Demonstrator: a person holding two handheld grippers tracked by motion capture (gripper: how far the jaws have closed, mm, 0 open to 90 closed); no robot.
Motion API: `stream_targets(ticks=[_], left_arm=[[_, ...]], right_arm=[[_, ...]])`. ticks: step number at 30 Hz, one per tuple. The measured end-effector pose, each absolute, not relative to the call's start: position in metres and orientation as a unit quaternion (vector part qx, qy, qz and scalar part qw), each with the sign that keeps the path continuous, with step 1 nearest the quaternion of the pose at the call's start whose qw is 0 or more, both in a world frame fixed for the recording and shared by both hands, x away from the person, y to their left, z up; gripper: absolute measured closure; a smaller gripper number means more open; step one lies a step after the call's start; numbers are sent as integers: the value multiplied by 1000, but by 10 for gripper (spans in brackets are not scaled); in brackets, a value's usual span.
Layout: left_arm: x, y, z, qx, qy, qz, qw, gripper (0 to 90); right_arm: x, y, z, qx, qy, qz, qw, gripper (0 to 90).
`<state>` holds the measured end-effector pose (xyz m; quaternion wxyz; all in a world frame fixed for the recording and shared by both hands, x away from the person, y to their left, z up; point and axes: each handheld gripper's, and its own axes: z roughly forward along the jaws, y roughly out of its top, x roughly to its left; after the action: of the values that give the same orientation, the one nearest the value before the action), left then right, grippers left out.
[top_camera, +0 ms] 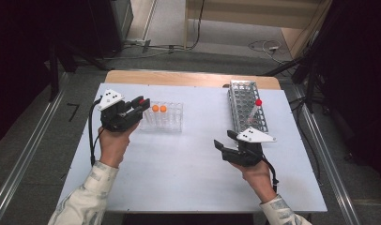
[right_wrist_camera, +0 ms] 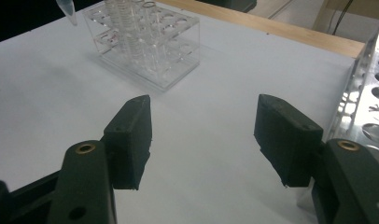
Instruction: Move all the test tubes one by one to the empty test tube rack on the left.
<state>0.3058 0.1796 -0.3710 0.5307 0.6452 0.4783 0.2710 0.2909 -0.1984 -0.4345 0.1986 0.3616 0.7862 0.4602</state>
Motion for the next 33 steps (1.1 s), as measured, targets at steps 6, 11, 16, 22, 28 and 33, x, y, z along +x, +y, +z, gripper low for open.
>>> stream_targets(ticks=[6, 11, 16, 22, 28, 33], left_arm=[[324, 183, -368, 639, 490, 286, 520, 702], [339, 180, -374, 640, 495, 295, 508, 701], [351, 177, -383, 642, 505, 294, 497, 701], [352, 172, -396, 651, 505, 301, 481, 700], [352, 169, -414, 658, 510, 291, 471, 698], [352, 168, -421, 658, 513, 286, 471, 686]], right_arm=[[292, -206, -435, 366, 784, 458, 203, 350], [292, -209, -435, 371, 782, 458, 204, 350], [293, -210, -435, 373, 779, 460, 204, 350], [294, -214, -436, 378, 778, 458, 205, 350], [294, -216, -437, 380, 778, 456, 207, 350], [295, -216, -438, 378, 780, 453, 210, 349]])
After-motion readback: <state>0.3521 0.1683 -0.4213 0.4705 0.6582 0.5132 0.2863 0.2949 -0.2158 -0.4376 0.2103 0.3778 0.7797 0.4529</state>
